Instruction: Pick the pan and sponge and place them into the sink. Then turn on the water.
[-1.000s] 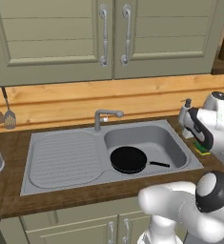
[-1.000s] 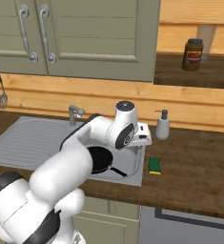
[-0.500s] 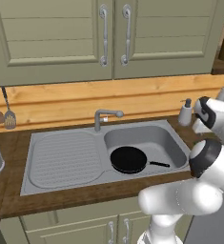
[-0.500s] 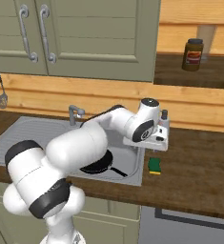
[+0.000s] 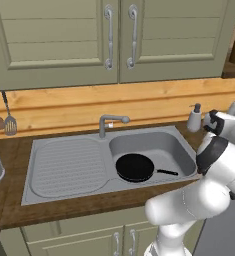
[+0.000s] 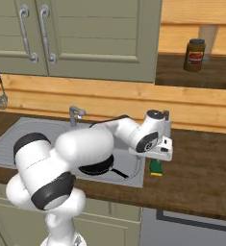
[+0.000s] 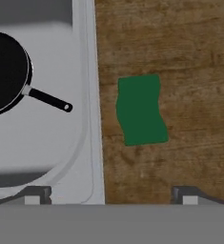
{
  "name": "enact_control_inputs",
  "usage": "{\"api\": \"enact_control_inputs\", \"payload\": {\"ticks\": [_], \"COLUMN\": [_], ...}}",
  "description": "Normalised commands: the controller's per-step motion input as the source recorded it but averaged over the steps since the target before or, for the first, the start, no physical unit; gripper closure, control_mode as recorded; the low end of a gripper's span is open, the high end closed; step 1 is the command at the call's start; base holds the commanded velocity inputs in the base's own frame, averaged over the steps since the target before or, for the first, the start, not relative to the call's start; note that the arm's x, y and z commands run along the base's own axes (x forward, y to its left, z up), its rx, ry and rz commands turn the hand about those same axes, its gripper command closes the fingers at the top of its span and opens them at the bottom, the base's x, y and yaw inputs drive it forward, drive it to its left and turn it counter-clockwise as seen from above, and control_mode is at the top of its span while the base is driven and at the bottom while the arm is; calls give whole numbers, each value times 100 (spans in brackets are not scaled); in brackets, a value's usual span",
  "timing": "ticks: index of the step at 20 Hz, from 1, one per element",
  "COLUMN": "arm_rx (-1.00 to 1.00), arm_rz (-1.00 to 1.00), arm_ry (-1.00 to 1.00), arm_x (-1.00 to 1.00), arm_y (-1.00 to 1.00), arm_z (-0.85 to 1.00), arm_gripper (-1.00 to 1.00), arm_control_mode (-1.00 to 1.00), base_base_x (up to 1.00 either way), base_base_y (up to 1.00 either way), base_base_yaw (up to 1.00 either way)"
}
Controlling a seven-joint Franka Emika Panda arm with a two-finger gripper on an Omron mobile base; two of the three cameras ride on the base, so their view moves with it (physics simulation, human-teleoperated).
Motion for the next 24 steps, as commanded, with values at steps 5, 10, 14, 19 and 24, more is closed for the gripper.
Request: {"api": "enact_control_inputs", "payload": {"ticks": [5,10,14,19,24], "arm_rx": [0,0,0,0,0], "arm_rz": [0,0,0,0,0], "arm_ry": [0,0,0,0,0], "arm_x": [14,15,13,15,28], "arm_y": [-3,-11,-23,-22,-12], "arm_z": [-24,-20,-22,-20,-25], "arm_gripper": [-100,-100,-100,-100,-100], "arm_control_mode": [-100,-100,-100,-100,-100], "base_base_x": [0,0,0,0,0], "base_base_y": [0,0,0,0,0], "base_base_yaw": [0,0,0,0,0]}}
